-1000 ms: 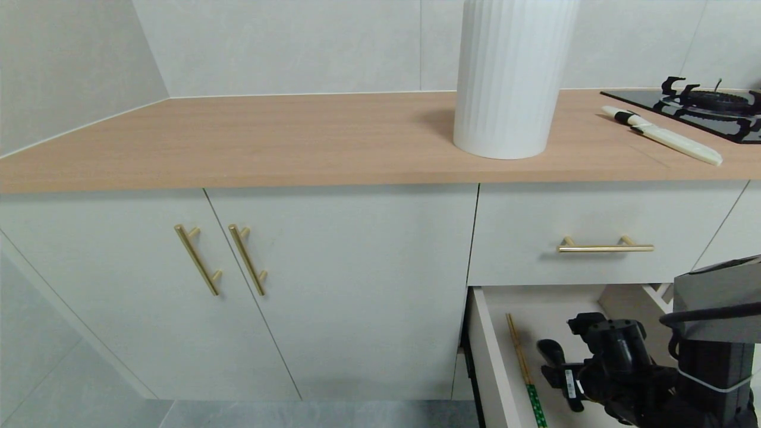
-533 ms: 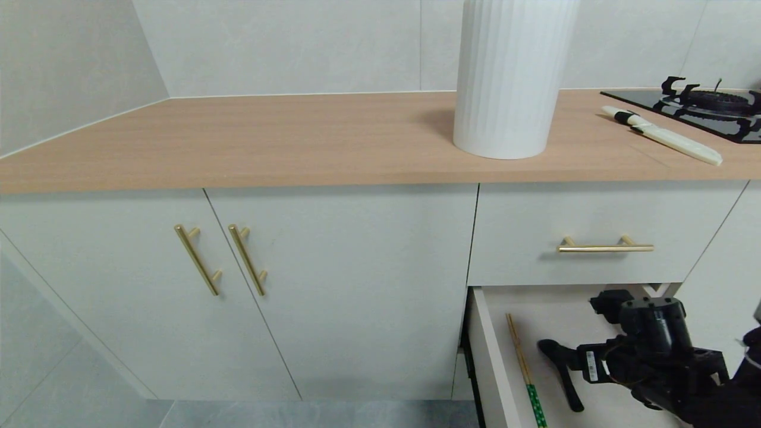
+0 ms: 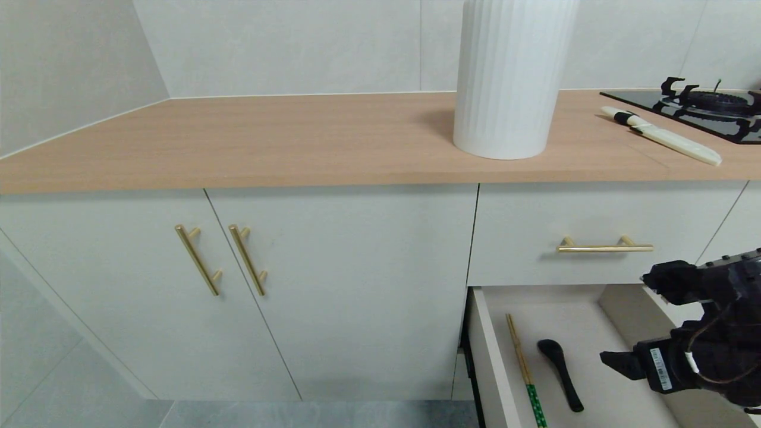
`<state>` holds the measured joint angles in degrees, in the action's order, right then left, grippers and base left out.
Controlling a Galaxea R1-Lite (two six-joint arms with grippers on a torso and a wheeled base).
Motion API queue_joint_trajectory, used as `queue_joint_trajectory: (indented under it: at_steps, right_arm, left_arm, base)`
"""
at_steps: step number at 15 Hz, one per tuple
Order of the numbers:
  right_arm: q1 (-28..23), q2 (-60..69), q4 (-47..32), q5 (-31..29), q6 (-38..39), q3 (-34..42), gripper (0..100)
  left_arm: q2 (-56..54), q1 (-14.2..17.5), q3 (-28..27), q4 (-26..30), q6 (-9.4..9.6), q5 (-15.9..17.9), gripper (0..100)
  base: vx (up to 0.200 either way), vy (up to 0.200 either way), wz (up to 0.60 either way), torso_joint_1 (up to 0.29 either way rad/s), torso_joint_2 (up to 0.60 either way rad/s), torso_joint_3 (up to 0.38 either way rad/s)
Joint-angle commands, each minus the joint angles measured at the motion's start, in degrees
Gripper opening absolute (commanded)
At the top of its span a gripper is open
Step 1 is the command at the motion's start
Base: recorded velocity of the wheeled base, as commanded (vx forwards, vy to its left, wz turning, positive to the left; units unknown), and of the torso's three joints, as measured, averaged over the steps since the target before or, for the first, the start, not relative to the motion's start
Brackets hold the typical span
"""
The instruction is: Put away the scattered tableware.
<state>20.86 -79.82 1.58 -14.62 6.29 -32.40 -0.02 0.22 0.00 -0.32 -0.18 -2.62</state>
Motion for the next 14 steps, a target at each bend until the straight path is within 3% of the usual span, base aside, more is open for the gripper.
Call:
queue_joint_trajectory:
  at_steps: [1, 8, 14]
  right_arm:
    - [2.8, 7.5, -2.3, -0.1, 0.0, -2.3, 100]
    - [2.9, 8.9, -2.7, -0.4, -0.3, -2.1, 100]
    - [2.9, 10.8, -6.3, -0.1, -0.4, -3.0, 100]
  left_arm:
    - [0.0, 0.0, 0.0, 0.0, 0.09, 0.0, 100]
    - [0.0, 0.0, 0.0, 0.0, -0.08, 0.0, 100]
    - [0.0, 0.0, 0.0, 0.0, -0.34, 0.0, 100]
  base:
    - [0.000, 0.000, 0.00, 0.000, 0.00, 0.000]
    - [0.000, 0.000, 0.00, 0.000, 0.00, 0.000]
    - [-0.200, 0.000, 0.00, 0.001, 0.00, 0.005]
